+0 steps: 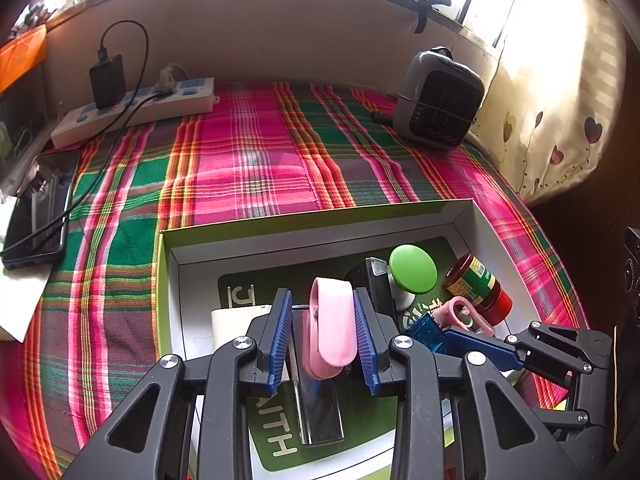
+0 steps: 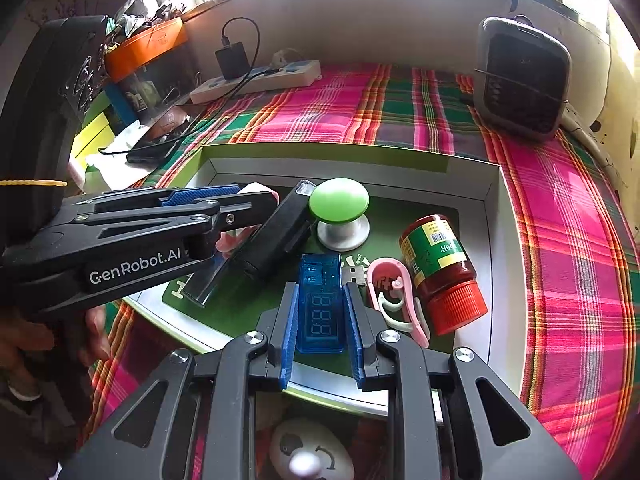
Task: Organize rigid objects
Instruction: 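Open both tools to release the pink piece and the USB meter inside the box, then withdraw both open tools from the box toward the white items beside it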
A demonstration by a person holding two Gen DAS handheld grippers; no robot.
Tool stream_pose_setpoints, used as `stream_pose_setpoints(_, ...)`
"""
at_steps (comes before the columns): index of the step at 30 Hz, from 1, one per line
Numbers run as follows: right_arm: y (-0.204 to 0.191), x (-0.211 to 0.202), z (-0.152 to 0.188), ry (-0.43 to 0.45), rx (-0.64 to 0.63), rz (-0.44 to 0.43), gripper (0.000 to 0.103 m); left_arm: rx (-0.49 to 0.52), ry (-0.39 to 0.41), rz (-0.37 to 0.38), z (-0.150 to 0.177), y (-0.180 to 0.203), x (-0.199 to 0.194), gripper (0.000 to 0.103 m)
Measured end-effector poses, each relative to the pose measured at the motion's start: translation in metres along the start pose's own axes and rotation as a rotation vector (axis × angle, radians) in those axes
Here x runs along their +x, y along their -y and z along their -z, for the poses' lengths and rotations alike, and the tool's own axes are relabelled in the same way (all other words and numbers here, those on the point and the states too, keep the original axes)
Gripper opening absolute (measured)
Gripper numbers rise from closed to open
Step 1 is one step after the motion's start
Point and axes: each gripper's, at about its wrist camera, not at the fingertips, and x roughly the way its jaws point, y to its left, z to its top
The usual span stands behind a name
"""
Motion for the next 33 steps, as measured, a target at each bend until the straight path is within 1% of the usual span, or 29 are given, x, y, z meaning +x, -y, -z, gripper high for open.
stream_pose_setpoints(6,0.000,-0.003,0.001,0.009,0.005,0.005,0.024,-0.003,0.008,0.000,0.001,0.002,-0.006,0.033)
stream_pose_setpoints(21,-0.002,-0.016,0.007,0.032,0.027,0.022,0.026,0.001,0.028,-0.009,0.008,0.007,-0.023,0.033)
stream_pose_setpoints(33,-0.004,-0.037,0.017,0.066,0.036,0.031,0.031,0.014,0.054,-0.029,0.028,0.016,-0.050,0.033)
